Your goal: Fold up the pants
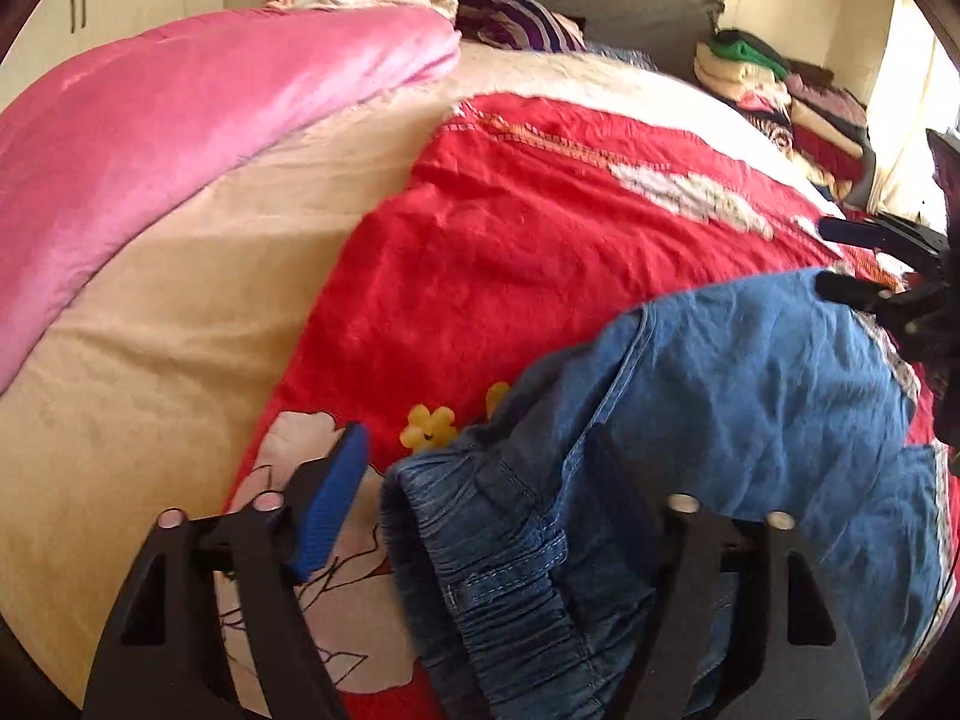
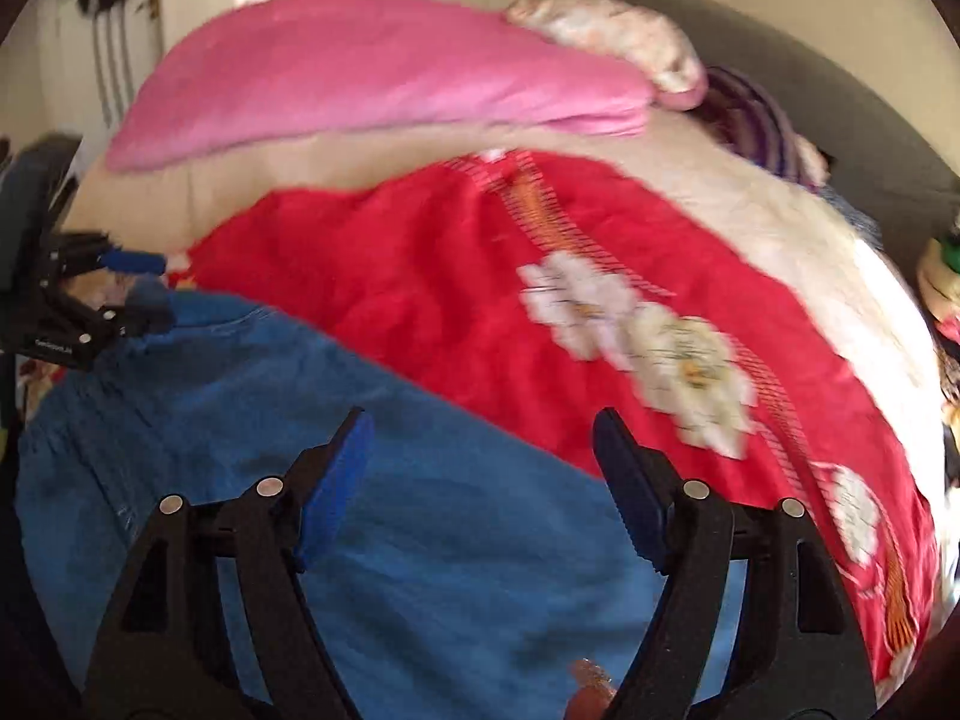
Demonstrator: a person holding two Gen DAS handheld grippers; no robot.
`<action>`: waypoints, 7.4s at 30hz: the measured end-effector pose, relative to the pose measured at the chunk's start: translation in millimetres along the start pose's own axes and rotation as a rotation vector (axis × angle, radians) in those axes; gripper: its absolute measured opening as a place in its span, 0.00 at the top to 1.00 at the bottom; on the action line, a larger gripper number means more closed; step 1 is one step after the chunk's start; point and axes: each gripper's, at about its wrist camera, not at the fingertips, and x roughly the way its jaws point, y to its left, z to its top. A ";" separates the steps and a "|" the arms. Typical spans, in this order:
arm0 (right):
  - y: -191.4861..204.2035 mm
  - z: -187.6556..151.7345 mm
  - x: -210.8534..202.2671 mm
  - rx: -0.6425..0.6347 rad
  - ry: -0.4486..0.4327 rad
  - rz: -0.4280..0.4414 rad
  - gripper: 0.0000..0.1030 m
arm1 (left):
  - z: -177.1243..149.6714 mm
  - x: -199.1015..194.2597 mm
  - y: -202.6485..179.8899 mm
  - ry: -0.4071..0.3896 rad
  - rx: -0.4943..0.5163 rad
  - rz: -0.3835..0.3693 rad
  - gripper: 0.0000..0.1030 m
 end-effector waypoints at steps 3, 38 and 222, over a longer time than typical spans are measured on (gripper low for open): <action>14.4 7.0 16.4 -0.030 0.026 0.009 0.33 | -2.8 8.4 -1.0 0.023 0.025 0.023 0.56; 110.4 -110.5 -160.8 0.055 -0.179 0.119 1.00 | -83.1 -142.5 -56.3 -0.217 0.244 -0.065 0.66; 52.5 -324.1 -224.0 0.578 0.097 -0.206 0.82 | -196.7 -92.6 -225.1 0.110 0.544 -0.359 0.92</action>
